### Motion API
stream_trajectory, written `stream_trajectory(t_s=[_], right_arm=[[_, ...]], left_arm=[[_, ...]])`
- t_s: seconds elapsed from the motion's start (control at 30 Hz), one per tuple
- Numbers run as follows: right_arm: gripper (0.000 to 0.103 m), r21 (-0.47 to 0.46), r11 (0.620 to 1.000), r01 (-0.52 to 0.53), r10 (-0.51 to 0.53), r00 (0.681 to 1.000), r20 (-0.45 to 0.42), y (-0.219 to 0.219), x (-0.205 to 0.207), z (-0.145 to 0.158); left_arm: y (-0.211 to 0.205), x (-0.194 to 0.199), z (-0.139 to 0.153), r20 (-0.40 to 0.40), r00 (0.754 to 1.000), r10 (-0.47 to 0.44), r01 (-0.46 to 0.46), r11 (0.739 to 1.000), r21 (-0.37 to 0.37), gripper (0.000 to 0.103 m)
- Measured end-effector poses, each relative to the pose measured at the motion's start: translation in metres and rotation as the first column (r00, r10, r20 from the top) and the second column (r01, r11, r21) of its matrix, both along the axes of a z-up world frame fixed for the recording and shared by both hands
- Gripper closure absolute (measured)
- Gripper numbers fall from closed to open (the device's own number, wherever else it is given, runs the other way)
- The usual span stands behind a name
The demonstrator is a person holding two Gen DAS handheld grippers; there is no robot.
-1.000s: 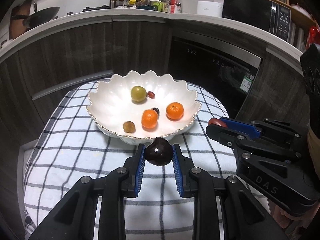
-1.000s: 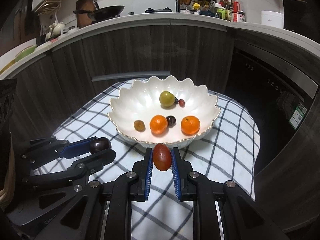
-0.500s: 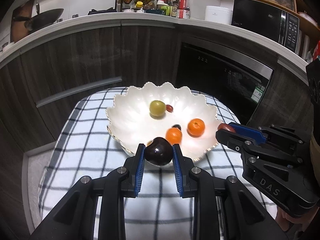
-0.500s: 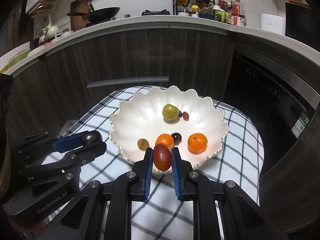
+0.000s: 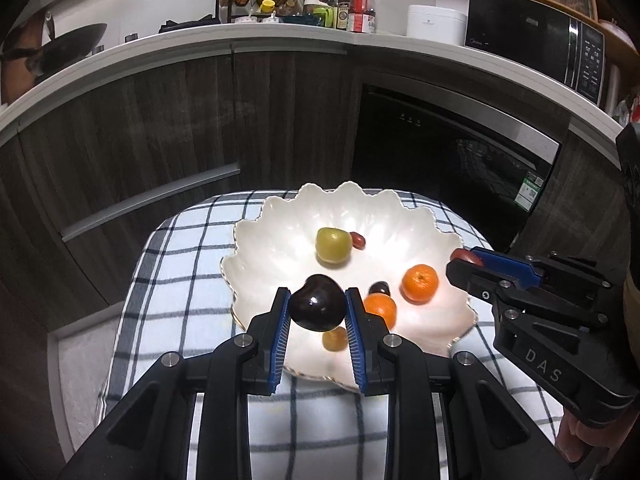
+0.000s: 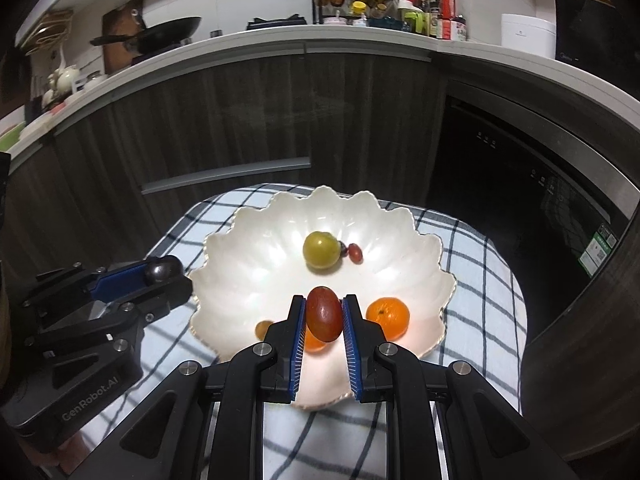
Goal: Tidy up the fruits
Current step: 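Lift both held fruits and carry them over the bowl, then lower the cherry and red oval fruit into the bowl and open both tools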
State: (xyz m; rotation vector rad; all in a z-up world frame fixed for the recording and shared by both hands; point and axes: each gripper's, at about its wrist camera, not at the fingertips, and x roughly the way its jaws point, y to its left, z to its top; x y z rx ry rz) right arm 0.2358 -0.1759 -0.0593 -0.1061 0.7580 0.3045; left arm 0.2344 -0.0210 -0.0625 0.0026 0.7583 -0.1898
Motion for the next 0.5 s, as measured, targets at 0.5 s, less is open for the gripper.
stream_trajectory(t_s=[0.5], right_arm=[[0.083, -0.038, 0.994, 0.107, -0.109, 0.992, -0.058, 0.006, 0.067, -0.025]], left_arm=[[0.011, 0.069, -0.025, -0.073, 0.997, -0.026, 0.026, 1.0, 0.001, 0.075]])
